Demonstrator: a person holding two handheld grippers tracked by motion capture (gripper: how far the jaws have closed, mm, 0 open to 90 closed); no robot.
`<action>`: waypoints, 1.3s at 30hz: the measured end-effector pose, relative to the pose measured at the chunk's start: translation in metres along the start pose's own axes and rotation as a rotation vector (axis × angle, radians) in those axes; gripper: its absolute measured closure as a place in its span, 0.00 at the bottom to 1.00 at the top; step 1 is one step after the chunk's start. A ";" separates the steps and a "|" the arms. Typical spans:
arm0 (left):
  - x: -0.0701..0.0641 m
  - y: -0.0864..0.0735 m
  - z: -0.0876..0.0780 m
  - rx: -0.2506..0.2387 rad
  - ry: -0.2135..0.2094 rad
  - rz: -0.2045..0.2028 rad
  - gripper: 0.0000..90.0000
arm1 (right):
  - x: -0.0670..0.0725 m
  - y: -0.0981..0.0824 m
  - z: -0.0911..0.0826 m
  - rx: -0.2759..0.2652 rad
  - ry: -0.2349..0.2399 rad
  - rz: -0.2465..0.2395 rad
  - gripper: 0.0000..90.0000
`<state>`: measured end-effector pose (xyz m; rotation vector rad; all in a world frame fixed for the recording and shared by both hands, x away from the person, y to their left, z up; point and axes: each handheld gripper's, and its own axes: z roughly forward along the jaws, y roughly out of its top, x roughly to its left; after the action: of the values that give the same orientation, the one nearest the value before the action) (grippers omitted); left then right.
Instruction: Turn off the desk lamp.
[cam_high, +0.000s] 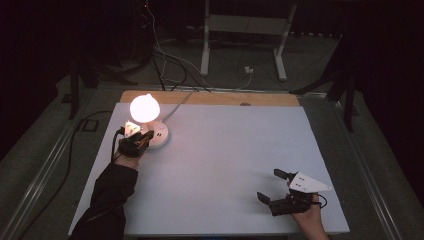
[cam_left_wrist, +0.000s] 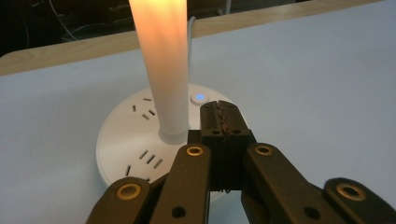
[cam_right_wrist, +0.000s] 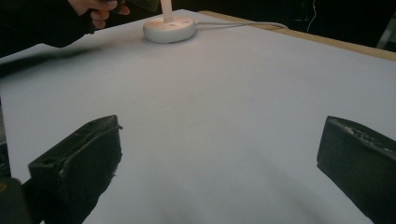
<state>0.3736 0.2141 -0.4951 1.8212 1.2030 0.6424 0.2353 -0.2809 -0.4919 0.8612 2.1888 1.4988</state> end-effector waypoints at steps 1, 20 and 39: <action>0.000 -0.001 0.001 0.001 0.001 0.001 1.00 | 0.000 0.000 0.000 0.000 0.000 0.000 0.00; 0.000 -0.011 0.011 0.038 0.006 0.023 1.00 | 0.000 0.000 0.000 0.000 0.003 0.003 0.00; 0.000 -0.013 0.017 0.064 -0.009 0.035 1.00 | 0.000 0.000 0.001 0.006 0.004 0.004 0.00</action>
<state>0.3806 0.2104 -0.5151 1.9003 1.2007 0.6213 0.2356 -0.2807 -0.4926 0.8657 2.1970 1.4985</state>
